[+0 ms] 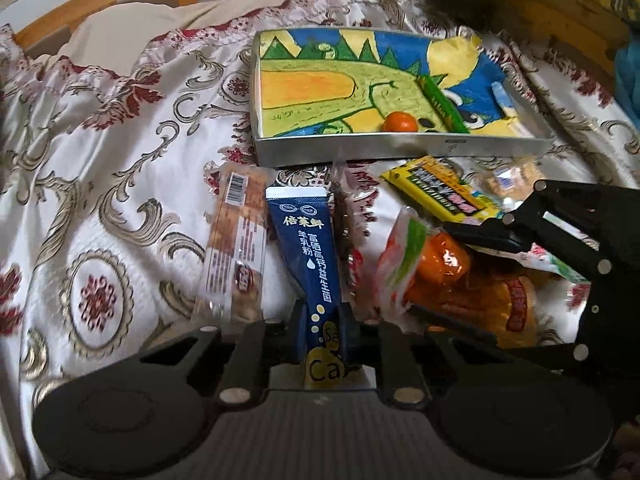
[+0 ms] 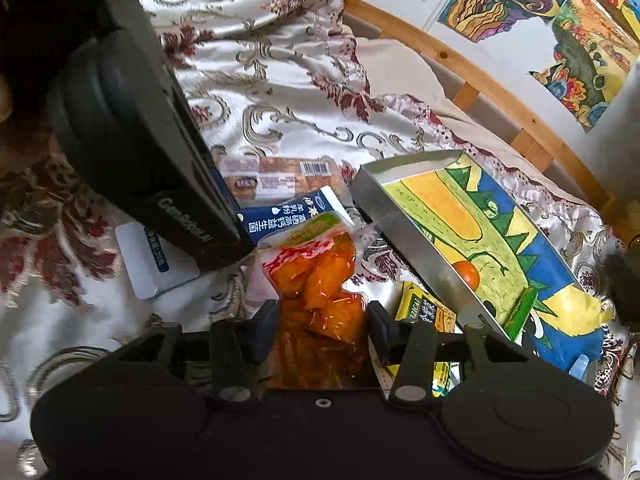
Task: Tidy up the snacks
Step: 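Grasp the blue Ca milk stick with the left tool while the right tool grasps the orange snack bag, then carry the milk stick and snack bag over the tray and release them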
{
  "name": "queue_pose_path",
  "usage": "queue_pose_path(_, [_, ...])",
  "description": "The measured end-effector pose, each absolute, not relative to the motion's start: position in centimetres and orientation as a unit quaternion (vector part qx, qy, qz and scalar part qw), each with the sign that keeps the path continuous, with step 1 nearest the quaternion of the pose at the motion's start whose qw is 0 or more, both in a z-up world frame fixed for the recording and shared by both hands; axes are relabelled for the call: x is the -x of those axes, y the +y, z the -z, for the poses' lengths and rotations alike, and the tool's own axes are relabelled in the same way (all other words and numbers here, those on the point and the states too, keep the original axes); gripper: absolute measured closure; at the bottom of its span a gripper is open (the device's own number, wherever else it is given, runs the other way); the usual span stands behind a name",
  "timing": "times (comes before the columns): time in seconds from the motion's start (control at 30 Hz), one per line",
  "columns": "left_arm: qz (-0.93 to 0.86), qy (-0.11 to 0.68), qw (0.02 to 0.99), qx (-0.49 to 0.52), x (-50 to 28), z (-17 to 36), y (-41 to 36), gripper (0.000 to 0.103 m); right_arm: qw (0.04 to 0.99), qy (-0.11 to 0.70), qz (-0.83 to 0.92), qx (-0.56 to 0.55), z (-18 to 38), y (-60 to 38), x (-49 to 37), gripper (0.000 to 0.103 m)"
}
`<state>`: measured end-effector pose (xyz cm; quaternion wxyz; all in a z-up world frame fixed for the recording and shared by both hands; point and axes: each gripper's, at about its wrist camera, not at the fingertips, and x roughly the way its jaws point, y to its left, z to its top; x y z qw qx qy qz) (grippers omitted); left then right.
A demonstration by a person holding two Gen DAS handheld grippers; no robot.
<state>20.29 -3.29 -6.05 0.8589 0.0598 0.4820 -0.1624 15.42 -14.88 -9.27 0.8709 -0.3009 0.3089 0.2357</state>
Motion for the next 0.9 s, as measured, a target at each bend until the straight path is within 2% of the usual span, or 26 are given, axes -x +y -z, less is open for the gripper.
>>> queue_pose_path(0.4, [0.159,0.422,0.892,-0.026,-15.9,0.8,-3.8,0.087,0.897,0.282,-0.218,0.264,5.1,-16.2,-11.8,0.054])
queue_pose_path(0.63, [0.157,0.399,0.903,0.002,-14.6,-1.2,-3.3,0.087,0.921,0.308,-0.221,0.095,2.6,-19.6,-12.0,0.054])
queue_pose_path(0.9, [0.155,0.392,0.906,0.017,-13.6,-1.4,-2.9,0.087,0.932,0.298,-0.205,0.015,1.2,-21.9,-11.6,0.055])
